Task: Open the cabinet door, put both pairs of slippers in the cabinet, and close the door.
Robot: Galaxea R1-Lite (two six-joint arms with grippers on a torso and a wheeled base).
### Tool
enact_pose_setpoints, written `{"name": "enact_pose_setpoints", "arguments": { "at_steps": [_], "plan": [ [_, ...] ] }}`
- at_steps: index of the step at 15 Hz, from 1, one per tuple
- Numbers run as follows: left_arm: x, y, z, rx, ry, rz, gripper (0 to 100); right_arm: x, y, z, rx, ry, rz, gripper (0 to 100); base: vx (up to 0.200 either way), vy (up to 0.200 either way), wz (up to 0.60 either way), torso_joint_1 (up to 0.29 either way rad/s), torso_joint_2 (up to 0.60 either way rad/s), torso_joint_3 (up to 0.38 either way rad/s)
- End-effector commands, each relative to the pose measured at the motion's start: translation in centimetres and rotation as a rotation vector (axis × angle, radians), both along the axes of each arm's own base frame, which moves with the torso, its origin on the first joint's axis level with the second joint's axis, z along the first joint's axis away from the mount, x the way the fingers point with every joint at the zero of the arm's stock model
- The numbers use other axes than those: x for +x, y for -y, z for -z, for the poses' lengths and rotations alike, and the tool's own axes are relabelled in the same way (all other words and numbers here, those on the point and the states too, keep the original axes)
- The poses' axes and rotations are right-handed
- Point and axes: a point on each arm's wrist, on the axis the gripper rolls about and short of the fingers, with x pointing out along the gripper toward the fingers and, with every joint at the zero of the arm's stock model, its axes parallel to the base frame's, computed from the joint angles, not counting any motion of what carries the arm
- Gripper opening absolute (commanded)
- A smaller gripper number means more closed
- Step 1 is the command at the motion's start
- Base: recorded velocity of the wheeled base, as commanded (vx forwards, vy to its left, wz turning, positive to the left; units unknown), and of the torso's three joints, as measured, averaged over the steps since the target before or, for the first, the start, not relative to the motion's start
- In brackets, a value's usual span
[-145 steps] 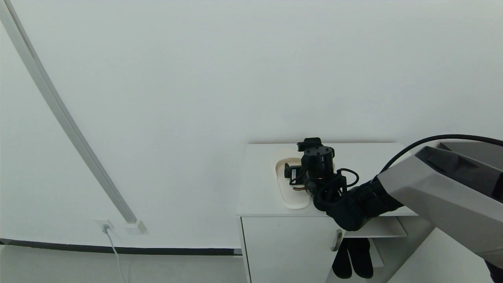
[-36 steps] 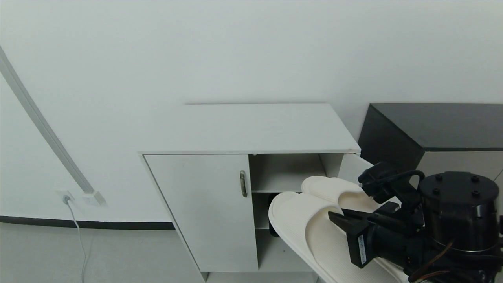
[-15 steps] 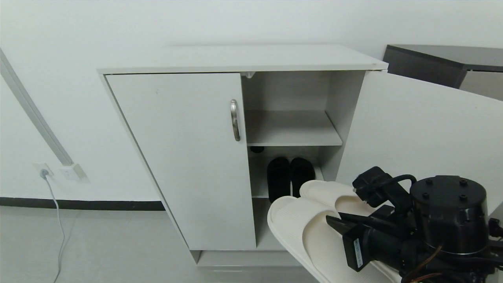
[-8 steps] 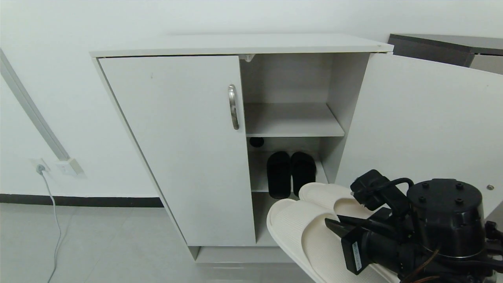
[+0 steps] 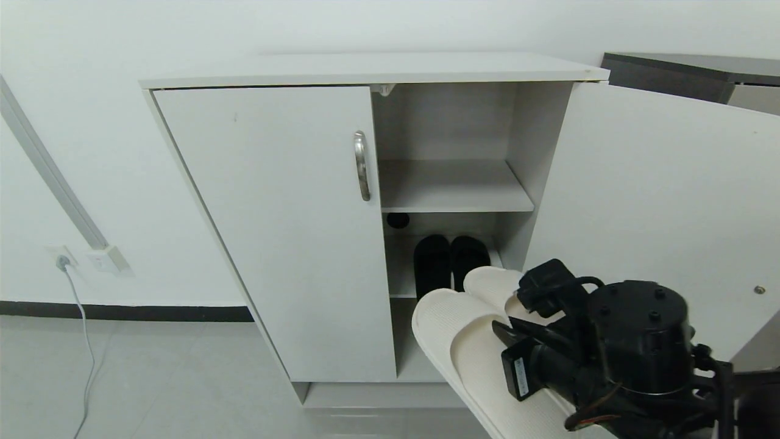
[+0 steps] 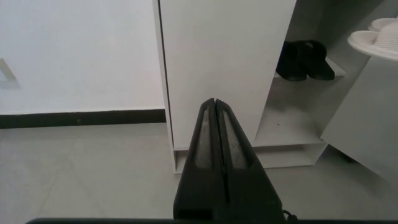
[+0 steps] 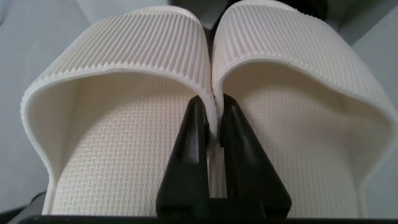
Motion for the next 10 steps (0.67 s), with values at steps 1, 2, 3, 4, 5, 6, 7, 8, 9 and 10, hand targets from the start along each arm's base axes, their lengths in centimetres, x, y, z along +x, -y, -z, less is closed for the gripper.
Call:
{"name": "enact_pose_setpoints", "arguments": {
  "at_steps": [1,2,3,4,5,6,7,8,9,10],
  "plan": [
    [0.0,0.0,0.0,0.000,-0.001,0.000,0,3.9,-5.1,3.3,-0.015,0.010,0.198,0,0.000,0.000,0.00,0.000,0.00,0.000],
    [0.0,0.0,0.0,0.000,-0.001,0.000,0,5.0,-6.3,3.7,-0.013,0.030,0.255,0,0.000,0.000,0.00,0.000,0.00,0.000],
    [0.0,0.0,0.0,0.000,-0.001,0.000,0,5.8,-7.2,3.9,-0.013,0.043,0.286,0,0.000,0.000,0.00,0.000,0.00,0.000],
    [0.0,0.0,0.0,0.000,-0.001,0.000,0,6.5,-7.9,3.6,-0.007,0.050,0.295,0,0.000,0.000,0.00,0.000,0.00,0.000],
    [0.0,0.0,0.0,0.000,-0.001,0.000,0,6.9,-8.1,3.2,-0.003,0.052,0.300,0,0.000,0.000,0.00,0.000,0.00,0.000],
    [0.0,0.0,0.0,0.000,-0.001,0.000,0,8.0,-8.6,1.7,0.036,0.049,0.334,0,0.000,0.000,0.00,0.000,0.00,0.000],
    [0.0,0.0,0.0,0.000,-0.001,0.000,0,8.6,-8.8,0.6,0.054,0.033,0.358,0,0.000,0.000,0.00,0.000,0.00,0.000],
    [0.0,0.0,0.0,0.000,-0.001,0.000,0,9.2,-8.9,-0.6,0.061,0.019,0.398,0,0.000,0.000,0.00,0.000,0.00,0.000],
    [0.0,0.0,0.0,0.000,-0.001,0.000,0,9.5,-9.2,-1.7,0.072,0.019,0.430,0,0.000,0.000,0.00,0.000,0.00,0.000],
    [0.0,0.0,0.0,0.000,-0.001,0.000,0,9.6,-9.4,-2.7,0.084,0.030,0.441,0,0.000,0.000,0.00,0.000,0.00,0.000]
  ]
}}
